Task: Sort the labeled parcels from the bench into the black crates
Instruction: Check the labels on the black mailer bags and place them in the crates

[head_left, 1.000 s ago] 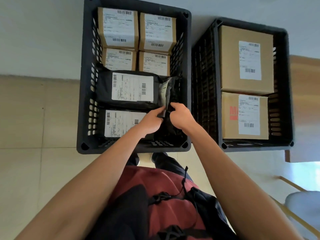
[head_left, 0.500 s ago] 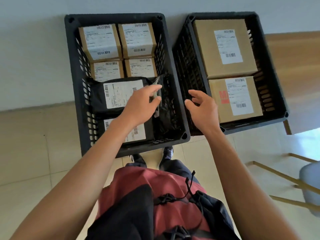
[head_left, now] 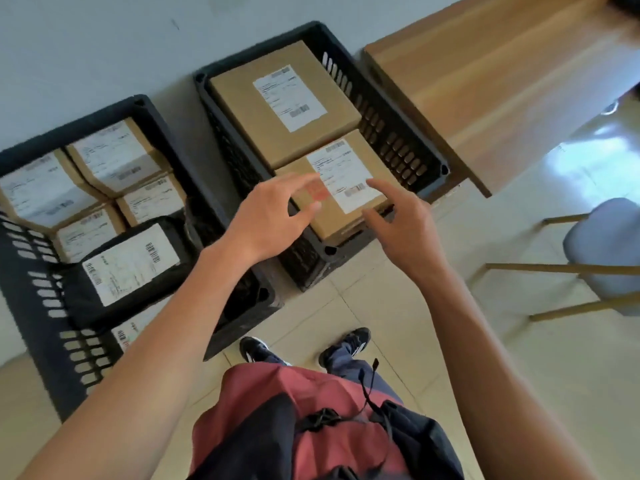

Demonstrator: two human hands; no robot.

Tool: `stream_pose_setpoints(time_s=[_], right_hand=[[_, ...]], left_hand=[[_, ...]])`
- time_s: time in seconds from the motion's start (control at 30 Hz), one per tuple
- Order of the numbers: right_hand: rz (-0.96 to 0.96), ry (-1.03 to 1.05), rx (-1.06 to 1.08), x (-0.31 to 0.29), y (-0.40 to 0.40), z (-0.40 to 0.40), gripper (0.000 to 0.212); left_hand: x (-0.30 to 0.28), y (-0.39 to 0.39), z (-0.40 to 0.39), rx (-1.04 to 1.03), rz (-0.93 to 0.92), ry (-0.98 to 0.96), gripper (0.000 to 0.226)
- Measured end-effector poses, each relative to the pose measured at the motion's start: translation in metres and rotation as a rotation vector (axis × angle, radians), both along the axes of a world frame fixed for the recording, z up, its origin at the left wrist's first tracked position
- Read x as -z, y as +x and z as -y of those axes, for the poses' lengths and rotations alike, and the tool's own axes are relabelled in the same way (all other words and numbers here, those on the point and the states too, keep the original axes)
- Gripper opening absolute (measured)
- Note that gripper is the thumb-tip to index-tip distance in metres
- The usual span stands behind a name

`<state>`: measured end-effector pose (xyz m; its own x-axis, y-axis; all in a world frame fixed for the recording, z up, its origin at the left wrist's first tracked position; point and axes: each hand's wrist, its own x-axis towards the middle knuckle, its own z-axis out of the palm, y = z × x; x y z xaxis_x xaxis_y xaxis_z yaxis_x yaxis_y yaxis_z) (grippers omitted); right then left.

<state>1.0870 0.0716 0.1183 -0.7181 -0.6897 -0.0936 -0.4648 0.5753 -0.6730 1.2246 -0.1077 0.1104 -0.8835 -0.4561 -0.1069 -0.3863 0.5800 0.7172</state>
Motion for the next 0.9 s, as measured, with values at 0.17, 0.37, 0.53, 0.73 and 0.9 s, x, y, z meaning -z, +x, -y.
stream_pose_setpoints(time_s=[0.17, 0.37, 0.53, 0.73, 0.9], right_hand=[[-0.028, -0.003, 0.144, -0.008, -0.063, -0.071, 0.046], [-0.027, -0.052, 0.326, -0.019, -0.129, -0.158, 0.044], [0.031, -0.144, 0.475, -0.031, -0.169, -0.215, 0.045], [0.030, -0.201, 0.612, -0.044, -0.210, -0.260, 0.047], [0.036, -0.215, 0.675, -0.040, -0.241, -0.282, 0.045]], left_hand=[[-0.021, -0.085, -0.053, 0.109, -0.026, -0.032, 0.047], [-0.030, -0.175, -0.119, 0.217, -0.081, -0.042, 0.047], [-0.036, -0.241, -0.172, 0.265, -0.150, 0.019, 0.049], [-0.049, -0.304, -0.218, 0.341, -0.184, 0.064, 0.050], [-0.045, -0.353, -0.235, 0.404, -0.169, 0.074, 0.050]])
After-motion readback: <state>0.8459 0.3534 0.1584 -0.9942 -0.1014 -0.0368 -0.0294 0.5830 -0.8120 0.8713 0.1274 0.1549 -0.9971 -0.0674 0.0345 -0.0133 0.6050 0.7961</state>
